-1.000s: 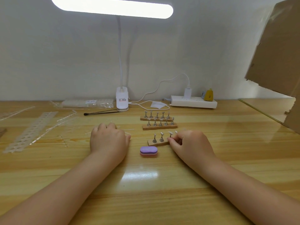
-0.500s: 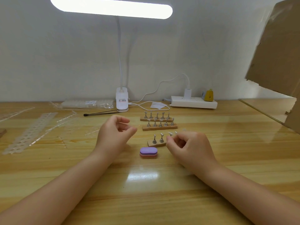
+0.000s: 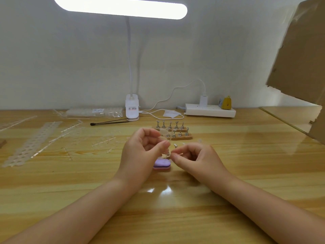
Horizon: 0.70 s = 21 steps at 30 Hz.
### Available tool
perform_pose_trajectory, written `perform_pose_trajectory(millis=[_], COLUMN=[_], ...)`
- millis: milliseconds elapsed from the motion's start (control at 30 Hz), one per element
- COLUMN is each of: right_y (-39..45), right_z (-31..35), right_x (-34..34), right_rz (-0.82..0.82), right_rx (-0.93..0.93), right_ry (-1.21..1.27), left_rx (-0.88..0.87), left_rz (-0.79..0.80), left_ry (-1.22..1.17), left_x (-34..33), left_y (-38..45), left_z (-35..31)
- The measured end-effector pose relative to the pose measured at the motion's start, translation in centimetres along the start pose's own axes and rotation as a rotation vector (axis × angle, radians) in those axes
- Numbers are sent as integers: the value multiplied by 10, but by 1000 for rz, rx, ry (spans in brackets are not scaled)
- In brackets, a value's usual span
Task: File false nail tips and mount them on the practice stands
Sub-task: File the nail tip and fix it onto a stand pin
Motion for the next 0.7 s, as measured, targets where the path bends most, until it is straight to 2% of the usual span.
perform_pose_trajectory(millis=[100, 233, 433, 500, 633, 700], right_y=[1, 1, 1, 1, 0, -1], right_z=[-1, -1, -3, -2, 0, 0], right_x=[1, 2, 3, 4, 3, 2], right_rz=[-1, -9, -26, -44, -36, -23], right_rx=[-14, 13, 33, 46, 70, 76], right_ry=[27, 77, 50, 50, 30, 32], left_rx=[29, 113, 2, -109, -480, -603], left_rz=[-4, 40, 51, 42, 109, 126], left_ry=[-22, 75, 211, 326, 755, 898], left_x=[-1, -4, -5, -6, -8, -10], left_y=[0, -3, -4, -7, -13, -14], left_z=[0, 4, 1, -4, -16, -20])
Point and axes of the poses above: each hand's wrist, its own y-axis towards the middle knuckle, its own x-axis out of the back of the hand, z = x × y, the point moved 2 cm from there along y, towards the middle knuckle, and after that the axes turned 7 degrees about -x, right-handed, at the moved point
